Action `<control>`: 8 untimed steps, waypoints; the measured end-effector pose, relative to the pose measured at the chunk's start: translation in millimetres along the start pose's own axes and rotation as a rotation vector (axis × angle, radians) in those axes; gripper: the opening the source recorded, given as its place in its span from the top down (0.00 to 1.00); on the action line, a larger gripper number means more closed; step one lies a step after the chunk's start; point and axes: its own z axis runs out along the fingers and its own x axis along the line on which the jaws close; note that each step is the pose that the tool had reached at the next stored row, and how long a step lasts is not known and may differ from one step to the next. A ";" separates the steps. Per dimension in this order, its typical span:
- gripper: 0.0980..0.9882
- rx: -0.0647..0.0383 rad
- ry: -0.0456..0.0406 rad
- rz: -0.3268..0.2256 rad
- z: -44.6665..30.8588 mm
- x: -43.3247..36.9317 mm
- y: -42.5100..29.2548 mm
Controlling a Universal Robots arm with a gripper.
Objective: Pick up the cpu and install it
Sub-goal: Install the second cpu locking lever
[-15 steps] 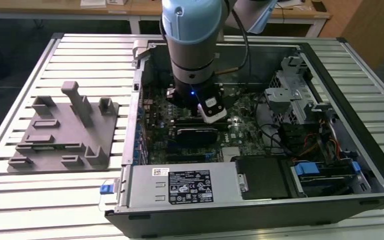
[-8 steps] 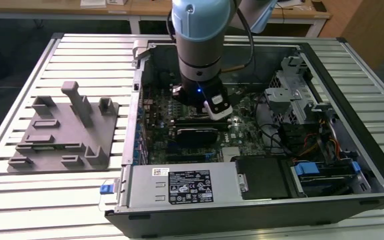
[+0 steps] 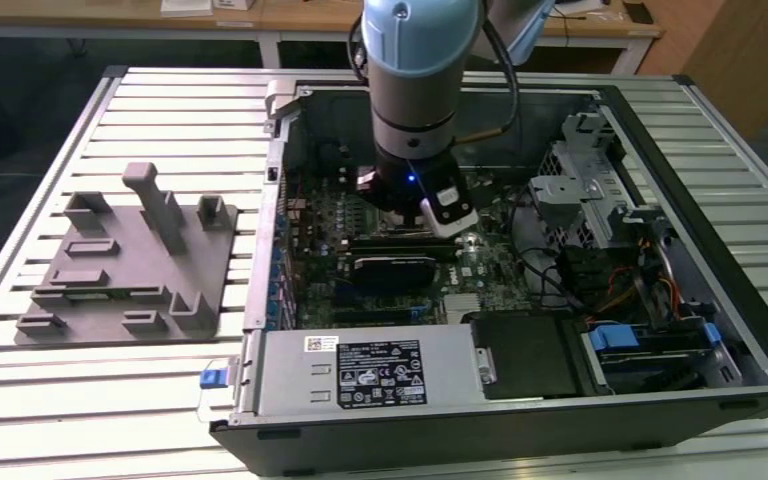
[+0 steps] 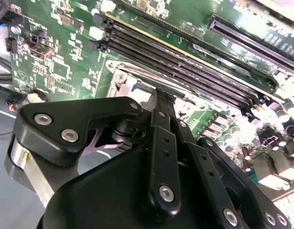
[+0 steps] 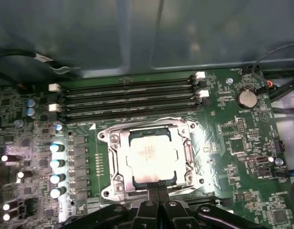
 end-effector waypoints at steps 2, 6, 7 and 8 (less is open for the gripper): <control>0.99 0.008 -0.0003 -0.001 1.2 -1.1 4.1; 0.99 0.024 0.0011 -0.001 4.1 -2.8 13.2; 0.99 0.027 0.0020 -0.002 4.9 -3.2 15.5; 0.99 0.030 0.0029 -0.001 5.8 -3.6 17.9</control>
